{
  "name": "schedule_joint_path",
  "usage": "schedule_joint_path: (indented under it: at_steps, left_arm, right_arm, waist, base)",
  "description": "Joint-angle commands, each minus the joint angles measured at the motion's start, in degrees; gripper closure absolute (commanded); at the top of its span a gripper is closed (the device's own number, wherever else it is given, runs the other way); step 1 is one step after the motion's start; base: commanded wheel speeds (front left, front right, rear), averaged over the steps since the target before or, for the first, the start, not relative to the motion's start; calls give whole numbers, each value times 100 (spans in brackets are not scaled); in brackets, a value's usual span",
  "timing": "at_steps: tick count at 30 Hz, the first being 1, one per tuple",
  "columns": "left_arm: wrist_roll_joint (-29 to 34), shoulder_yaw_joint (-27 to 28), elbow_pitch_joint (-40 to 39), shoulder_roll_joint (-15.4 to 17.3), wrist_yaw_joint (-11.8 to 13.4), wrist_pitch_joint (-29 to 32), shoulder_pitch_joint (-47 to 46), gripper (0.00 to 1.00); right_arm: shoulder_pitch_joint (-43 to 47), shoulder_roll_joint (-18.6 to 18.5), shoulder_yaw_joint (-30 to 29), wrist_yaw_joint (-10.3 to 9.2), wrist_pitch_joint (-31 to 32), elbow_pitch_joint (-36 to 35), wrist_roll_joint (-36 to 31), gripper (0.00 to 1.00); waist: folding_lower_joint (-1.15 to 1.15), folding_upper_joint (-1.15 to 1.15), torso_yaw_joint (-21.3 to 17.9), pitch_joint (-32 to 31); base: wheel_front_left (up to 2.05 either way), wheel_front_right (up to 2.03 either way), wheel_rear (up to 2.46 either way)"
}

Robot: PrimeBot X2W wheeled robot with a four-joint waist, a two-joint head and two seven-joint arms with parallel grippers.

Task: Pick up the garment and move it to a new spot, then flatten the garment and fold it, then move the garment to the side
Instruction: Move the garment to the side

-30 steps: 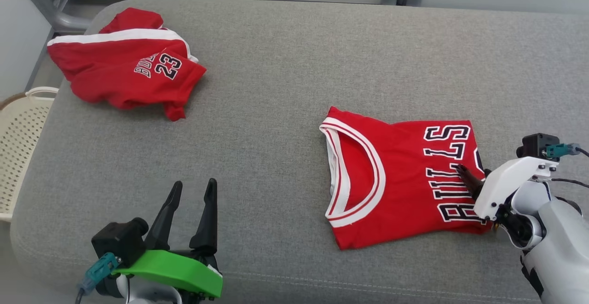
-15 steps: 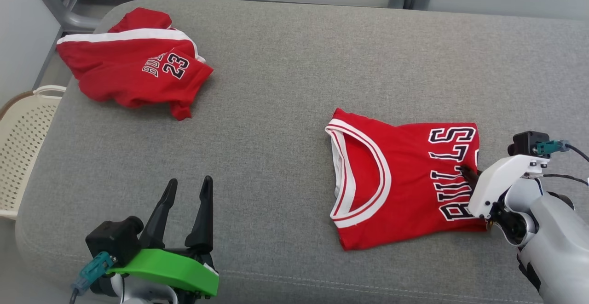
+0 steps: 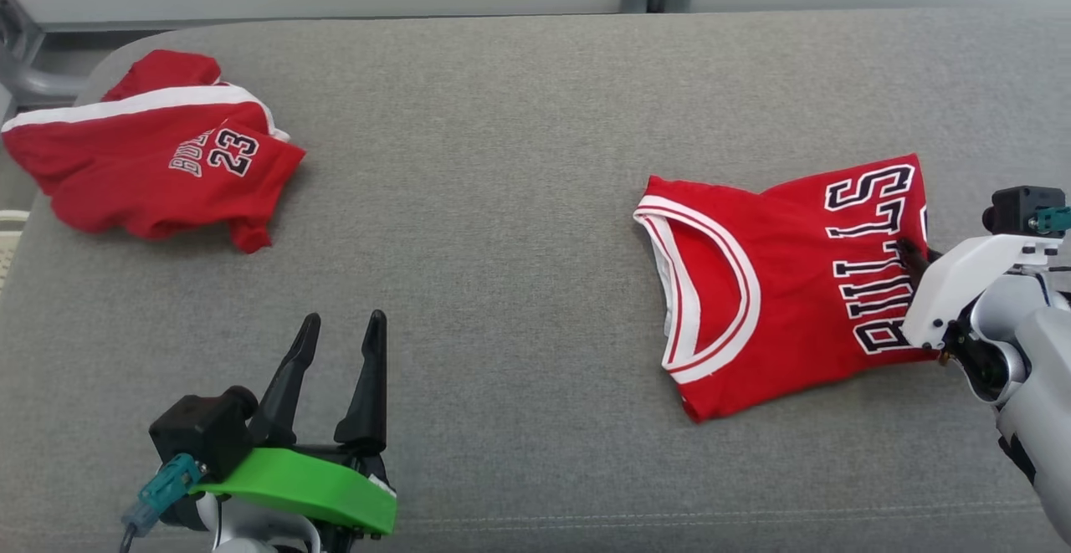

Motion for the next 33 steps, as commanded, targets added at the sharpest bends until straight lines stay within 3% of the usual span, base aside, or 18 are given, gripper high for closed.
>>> schedule_joint_path:
  at_steps: [1, 8, 14, 24, 33]
  left_arm:
    - [61, 4, -22, 24, 25, 6, -97, 0]
    - [88, -45, -67, 2, 24, 60, -221, 0]
    - [127, -23, -98, 64, 51, 122, -359, 0]
    - [202, 44, -247, 220, 100, 227, -570, 0]
    - [338, 156, -671, 432, 270, 370, -733, 0]
  right_arm:
    - [-90, -67, 23, -10, -51, 19, 40, 100]
    - [-344, -240, 199, -10, -95, 38, 91, 100]
    - [-602, -113, 318, -10, -185, 94, 127, 100]
    - [-1111, 73, 443, -10, -476, 434, 189, 100]
    - [-1705, -273, 402, -10, -742, 791, 209, 100]
  waist:
    - [0, 0, -439, -7]
    - [0, 0, -1359, 98]
    - [0, 0, -1793, 299]
    - [0, 0, -1882, 570]
    - [0, 0, -1773, 936]
  base:
    - [0, 0, 0]
    - [0, 0, 0]
    - [0, 0, 0]
    - [0, 0, 0]
    - [0, 0, 0]
